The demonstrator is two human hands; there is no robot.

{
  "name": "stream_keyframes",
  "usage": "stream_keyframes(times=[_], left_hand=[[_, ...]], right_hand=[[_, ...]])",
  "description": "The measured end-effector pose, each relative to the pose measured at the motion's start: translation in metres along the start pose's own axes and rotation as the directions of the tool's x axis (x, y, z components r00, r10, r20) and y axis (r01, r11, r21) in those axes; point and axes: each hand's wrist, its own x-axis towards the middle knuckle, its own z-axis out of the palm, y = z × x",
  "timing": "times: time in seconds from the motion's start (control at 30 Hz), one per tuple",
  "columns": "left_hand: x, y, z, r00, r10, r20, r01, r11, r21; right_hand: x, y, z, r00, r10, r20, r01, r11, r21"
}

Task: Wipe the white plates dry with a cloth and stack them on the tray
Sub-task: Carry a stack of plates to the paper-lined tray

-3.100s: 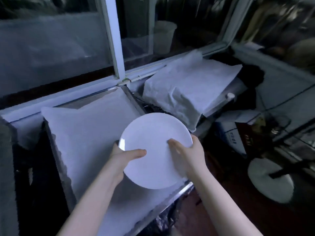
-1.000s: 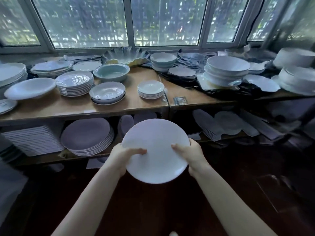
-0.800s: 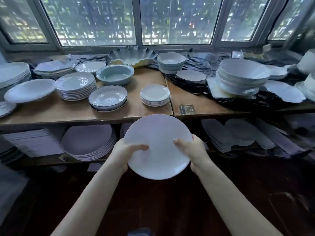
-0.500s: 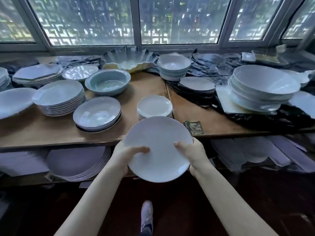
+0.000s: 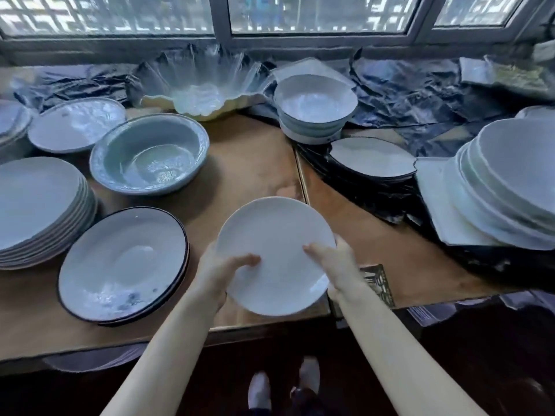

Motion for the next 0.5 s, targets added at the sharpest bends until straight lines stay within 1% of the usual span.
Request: stream_keyframes(times=[0.27, 0.4, 0.5], left_hand=[[0.059, -0.005, 0.003, 0.994, -0.057, -0.090, 0.052, 0.997, -0.051], [0.072, -0.011, 0.004, 0.988, -0.085, -0.131, 0.076, 0.995, -0.072], [0.078, -0.014, 0.010, 0.989, -0.086, -0.122, 0.077, 0.994, -0.076]], right_hand=[[0.072, -0.007, 0.023, 0.992, 0.044, 0.118, -0.041, 0.999, -0.022], [0.085, -0.003, 0.028, 0.991, 0.022, 0.135, -0.014, 0.998, -0.056], [0.090, -0.004, 0.025, 0.991, -0.017, 0.133, 0.025, 0.998, -0.057]])
